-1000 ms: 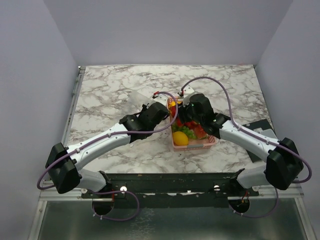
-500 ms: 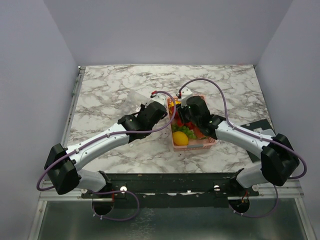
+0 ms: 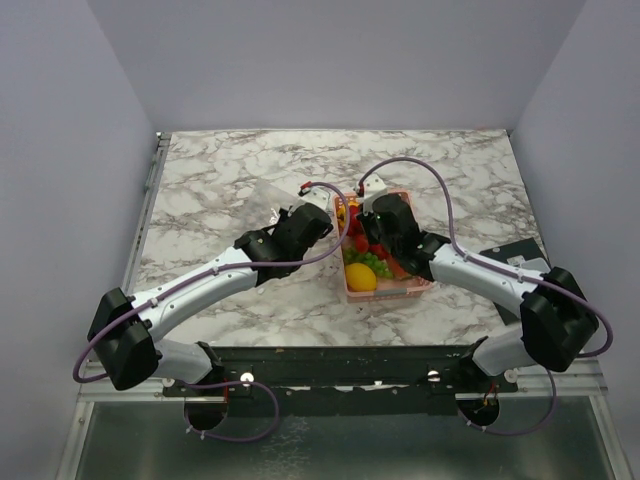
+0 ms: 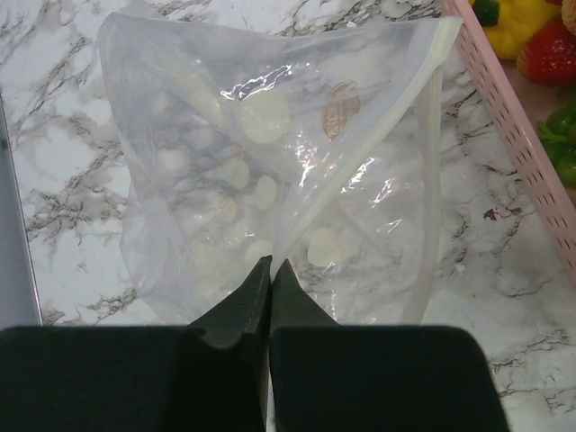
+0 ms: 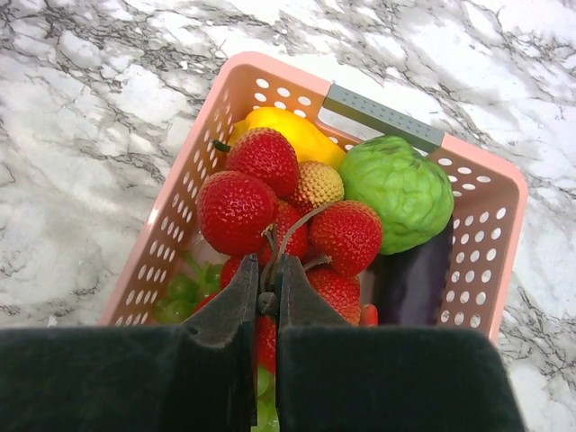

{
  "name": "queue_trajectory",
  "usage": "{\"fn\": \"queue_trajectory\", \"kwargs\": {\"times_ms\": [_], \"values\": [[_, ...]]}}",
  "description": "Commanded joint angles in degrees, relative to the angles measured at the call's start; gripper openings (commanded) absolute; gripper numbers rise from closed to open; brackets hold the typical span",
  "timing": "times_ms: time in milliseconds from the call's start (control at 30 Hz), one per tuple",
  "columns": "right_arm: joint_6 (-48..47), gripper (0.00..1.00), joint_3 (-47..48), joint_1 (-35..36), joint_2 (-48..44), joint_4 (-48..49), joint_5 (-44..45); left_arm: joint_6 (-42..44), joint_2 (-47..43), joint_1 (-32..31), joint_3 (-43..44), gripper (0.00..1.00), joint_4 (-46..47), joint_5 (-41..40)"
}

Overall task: Place the food in the zip-top bag and seal the zipper
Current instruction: Pick up the fake fruit from the bin.

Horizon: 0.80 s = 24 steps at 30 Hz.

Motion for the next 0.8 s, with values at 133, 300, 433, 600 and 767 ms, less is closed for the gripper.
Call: {"fn": "queue_trajectory", "kwargs": {"times_ms": [133, 300, 433, 600, 767], "values": [[-0.1, 0.01, 1.5, 2.1, -6.1, -2.3, 4.4, -1.1, -1.1, 0.4, -0.8, 0.00, 0.9, 0.5], [-0.5, 0.01, 4.6, 4.4, -8.5, -6.6, 6.7, -1.5, -1.5, 0.5, -0.8, 0.00, 1.0, 0.4], [0.3, 0.01, 6.5, 5.9, -10.7, -8.8, 7.7, -2.0, -2.4, 0.5, -1.1, 0.00, 1.6, 1.1], [3.2, 0.01, 9.2, 7.0, -13.5, -12.0, 7.6, -2.2, -3.7, 0.7, -1.3, 0.00, 2.3, 1.9], [7.1, 0.01, 10.9, 7.6, -16.5, -14.5, 4.3, -2.6, -5.3, 1.3, -1.0, 0.00, 2.6, 2.8]]}}
